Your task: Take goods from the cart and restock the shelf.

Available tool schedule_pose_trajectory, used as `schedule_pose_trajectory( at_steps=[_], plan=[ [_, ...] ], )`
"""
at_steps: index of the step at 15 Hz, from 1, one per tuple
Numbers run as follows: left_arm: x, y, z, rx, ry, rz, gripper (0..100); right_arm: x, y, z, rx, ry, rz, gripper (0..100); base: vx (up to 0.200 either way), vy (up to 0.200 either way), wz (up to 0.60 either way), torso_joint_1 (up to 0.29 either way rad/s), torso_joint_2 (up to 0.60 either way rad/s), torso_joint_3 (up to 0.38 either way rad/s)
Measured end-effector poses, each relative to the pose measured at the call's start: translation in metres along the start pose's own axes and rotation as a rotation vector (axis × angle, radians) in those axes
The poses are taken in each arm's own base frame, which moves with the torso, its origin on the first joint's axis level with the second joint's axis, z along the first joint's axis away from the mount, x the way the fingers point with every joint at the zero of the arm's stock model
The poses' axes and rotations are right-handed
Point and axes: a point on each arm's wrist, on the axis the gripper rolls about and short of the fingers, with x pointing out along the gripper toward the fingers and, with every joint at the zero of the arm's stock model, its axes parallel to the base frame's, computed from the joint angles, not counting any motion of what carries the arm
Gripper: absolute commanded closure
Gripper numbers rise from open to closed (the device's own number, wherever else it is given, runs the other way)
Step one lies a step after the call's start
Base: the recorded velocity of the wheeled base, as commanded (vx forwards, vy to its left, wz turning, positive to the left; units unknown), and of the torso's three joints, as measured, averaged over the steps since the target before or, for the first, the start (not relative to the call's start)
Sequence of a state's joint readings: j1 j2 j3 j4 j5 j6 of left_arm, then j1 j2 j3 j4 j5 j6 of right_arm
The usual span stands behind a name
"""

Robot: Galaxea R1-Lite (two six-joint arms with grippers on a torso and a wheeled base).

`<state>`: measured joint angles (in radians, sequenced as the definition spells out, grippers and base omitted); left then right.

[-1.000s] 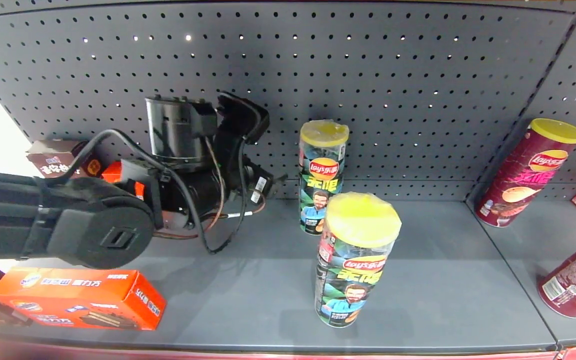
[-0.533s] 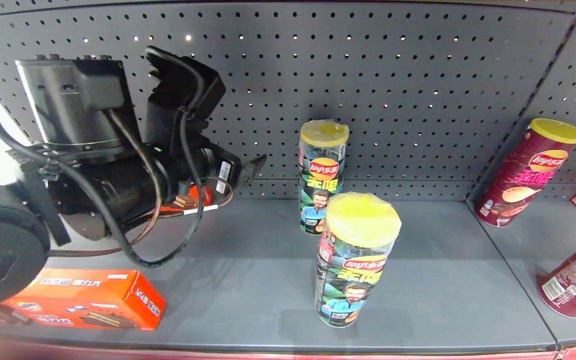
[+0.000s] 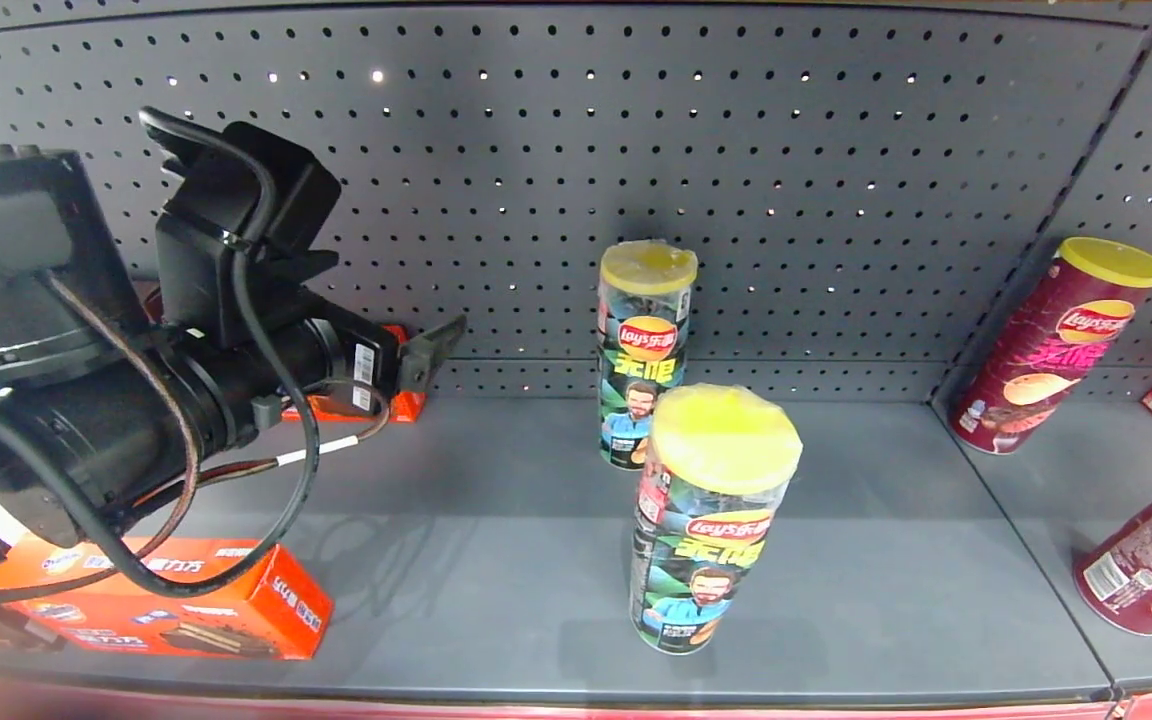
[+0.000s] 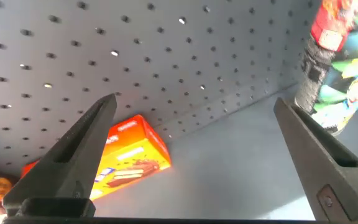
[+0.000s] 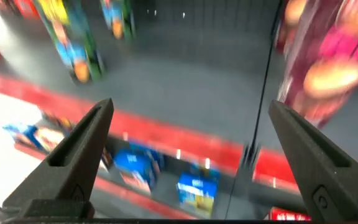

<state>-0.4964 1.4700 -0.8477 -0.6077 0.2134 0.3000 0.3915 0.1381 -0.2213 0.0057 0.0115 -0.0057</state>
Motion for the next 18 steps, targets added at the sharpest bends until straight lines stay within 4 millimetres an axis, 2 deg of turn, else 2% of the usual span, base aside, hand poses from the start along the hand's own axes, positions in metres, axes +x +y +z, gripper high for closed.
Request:
schedule_pose_trajectory(
  at_steps=[1,3,5,7,9,12,15,18],
  plan=[
    [0.0,0.0,0.0,-0.001,-0.002,0.002,0,0.007,0.0,0.018,-0.011,0.019,0.017,0,0.0,0.0,0.0,0.0,0.0,0.0],
    [0.0,0.0,-0.002,0.0,0.0,0.0,0,0.036,0.0,0.053,-0.064,0.097,0.059,0,0.0,0.0,0.0,0.0,0.0,0.0],
    [0.0,0.0,-0.002,0.001,0.002,0.001,0,0.073,0.002,0.072,-0.102,0.196,0.113,0,0.0,0.0,0.0,0.0,0.0,0.0],
    [0.001,0.0,-0.004,0.001,0.006,0.002,0,0.114,0.008,0.079,-0.124,0.261,0.178,0,0.0,0.0,0.0,0.0,0.0,0.0],
    [0.003,0.001,-0.003,0.0,-0.011,0.009,0,0.152,0.017,0.076,-0.138,0.286,0.211,0,0.0,0.0,0.0,0.0,0.0,0.0],
    [0.004,-0.001,-0.006,-0.002,-0.022,0.01,0,0.197,0.031,0.058,-0.132,0.318,0.13,0,0.0,0.0,0.0,0.0,0.0,0.0],
    [0.004,-0.002,-0.009,0.0,-0.018,0.005,0,0.216,0.048,0.037,-0.148,0.398,0.1,0,0.0,0.0,0.0,0.0,0.0,0.0],
    [0.004,-0.002,-0.009,0.001,-0.019,0.006,0,0.226,0.058,0.025,-0.176,0.452,0.101,0,0.0,0.0,0.0,0.0,0.0,0.0]
  ],
)
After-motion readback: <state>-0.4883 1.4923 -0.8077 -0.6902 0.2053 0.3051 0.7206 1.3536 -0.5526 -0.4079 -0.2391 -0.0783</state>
